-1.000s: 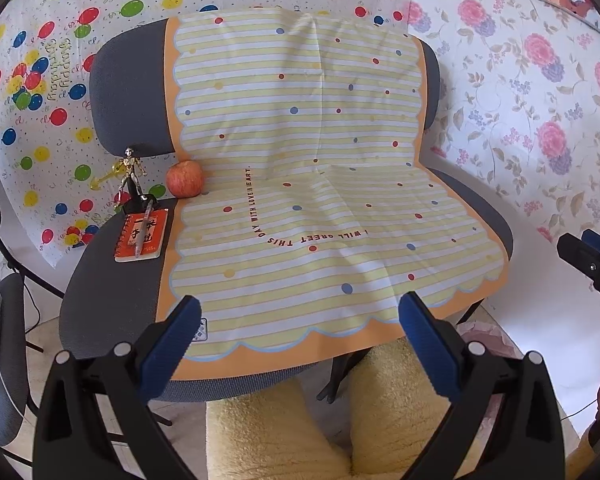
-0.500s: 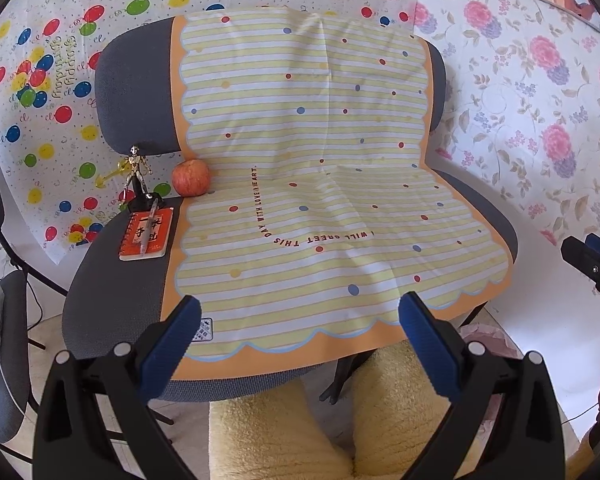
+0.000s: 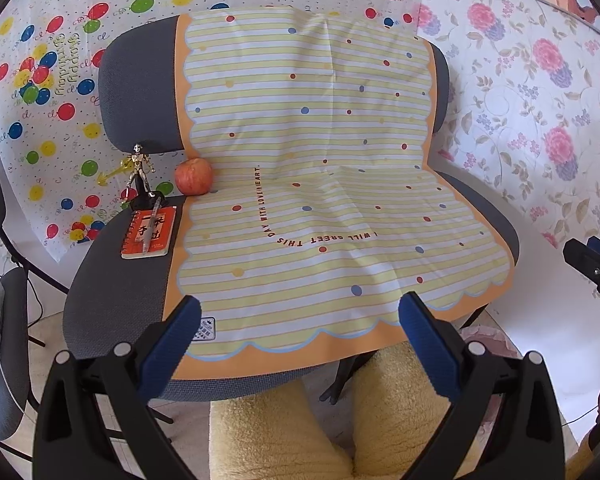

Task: Collect trash

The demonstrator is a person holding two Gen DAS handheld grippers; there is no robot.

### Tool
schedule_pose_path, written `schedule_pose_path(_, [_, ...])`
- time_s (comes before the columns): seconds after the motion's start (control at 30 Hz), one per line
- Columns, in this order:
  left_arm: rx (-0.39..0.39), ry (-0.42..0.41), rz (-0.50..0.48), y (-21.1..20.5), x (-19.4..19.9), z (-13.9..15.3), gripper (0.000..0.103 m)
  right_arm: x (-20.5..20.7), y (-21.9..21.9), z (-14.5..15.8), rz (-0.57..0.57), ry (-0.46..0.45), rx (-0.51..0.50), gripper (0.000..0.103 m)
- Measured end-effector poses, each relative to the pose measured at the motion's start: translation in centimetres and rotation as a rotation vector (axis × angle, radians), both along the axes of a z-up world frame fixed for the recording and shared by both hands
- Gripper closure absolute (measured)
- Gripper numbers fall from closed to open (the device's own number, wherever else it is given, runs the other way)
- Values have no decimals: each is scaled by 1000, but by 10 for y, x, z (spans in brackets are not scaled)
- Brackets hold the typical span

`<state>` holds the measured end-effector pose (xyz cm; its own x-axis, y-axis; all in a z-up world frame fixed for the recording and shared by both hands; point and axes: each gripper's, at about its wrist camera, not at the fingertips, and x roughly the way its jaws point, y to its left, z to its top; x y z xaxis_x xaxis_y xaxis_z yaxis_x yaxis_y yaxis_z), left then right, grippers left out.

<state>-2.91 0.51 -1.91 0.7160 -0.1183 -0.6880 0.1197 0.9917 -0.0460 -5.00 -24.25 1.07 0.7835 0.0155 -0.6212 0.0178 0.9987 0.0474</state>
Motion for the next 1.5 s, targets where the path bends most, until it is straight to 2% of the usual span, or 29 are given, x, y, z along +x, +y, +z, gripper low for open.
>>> schedule_pose_path(1.03, [5, 4, 0, 2, 1, 3, 7, 0, -3, -2, -1, 4, 3, 10])
schedule_pose_path(1.23, [19, -22, -1, 0, 2, 4, 7, 3, -6, -7, -2, 15, 6, 10])
schedule_pose_path(1.37, [41, -46, -3, -1, 9, 2, 7, 16, -13, -18, -5, 38, 6, 10])
schedule_pose_path(1.5, [44, 9, -2, -3, 29, -10, 7, 50, -17, -30, 12, 52, -11, 10])
